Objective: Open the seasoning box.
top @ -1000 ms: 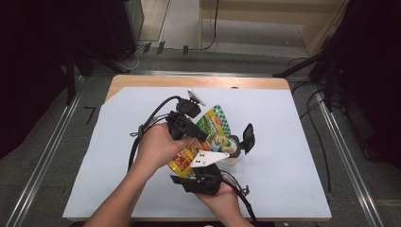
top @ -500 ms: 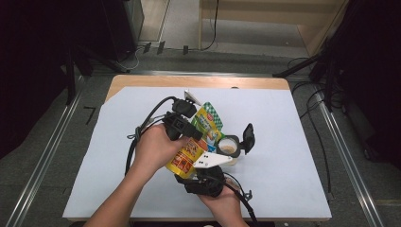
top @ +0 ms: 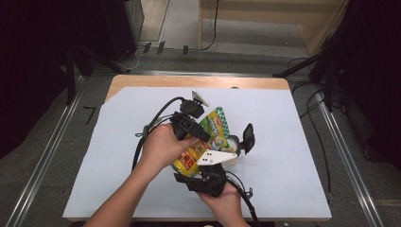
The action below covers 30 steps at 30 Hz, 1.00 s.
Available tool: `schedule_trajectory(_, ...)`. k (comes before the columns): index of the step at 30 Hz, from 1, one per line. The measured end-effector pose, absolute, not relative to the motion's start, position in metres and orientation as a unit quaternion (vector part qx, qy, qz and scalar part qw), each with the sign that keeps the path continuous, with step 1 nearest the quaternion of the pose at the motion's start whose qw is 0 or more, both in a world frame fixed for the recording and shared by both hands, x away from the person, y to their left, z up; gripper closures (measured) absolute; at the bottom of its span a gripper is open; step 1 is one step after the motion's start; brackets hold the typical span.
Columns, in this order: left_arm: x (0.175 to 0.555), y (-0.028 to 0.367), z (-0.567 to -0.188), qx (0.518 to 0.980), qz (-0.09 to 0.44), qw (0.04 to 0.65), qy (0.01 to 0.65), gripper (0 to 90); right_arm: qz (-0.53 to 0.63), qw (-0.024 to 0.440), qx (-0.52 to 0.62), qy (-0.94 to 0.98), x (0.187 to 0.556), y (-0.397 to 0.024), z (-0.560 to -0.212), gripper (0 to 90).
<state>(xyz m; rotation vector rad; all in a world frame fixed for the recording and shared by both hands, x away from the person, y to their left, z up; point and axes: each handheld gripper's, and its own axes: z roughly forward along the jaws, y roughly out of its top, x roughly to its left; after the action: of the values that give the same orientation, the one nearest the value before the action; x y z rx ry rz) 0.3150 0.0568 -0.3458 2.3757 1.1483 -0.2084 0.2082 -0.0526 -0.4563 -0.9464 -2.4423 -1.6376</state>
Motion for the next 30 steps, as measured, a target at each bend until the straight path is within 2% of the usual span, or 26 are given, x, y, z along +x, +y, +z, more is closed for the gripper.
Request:
schedule_trajectory(6, 0.325, 0.057, -0.347, 0.864, -0.115, 0.253, 0.42, 77.9, -0.545, 0.046, -0.309, -0.778, 0.211, -0.057, -0.454, 64.9)
schedule_trajectory(10, 0.325, 0.054, -0.346, 0.866, -0.12, 0.255, 0.414, 74.5, -0.553, 0.054, -0.315, -0.769, 0.212, -0.059, -0.453, 64.9)
schedule_trajectory(17, 0.323, 0.051, -0.344, 0.873, -0.117, 0.271, 0.388, 61.0, -0.565, 0.069, -0.324, -0.755, 0.215, -0.066, -0.452, 64.9)
schedule_trajectory(24, 0.327, 0.049, -0.341, 0.875, -0.111, 0.235, 0.409, 73.9, -0.569, 0.079, -0.329, -0.749, 0.216, -0.068, -0.451, 64.9)
schedule_trajectory(30, 0.329, 0.044, -0.341, 0.879, -0.098, 0.212, 0.416, 83.8, -0.559, 0.06, -0.322, -0.762, 0.216, -0.066, -0.45, 64.4)
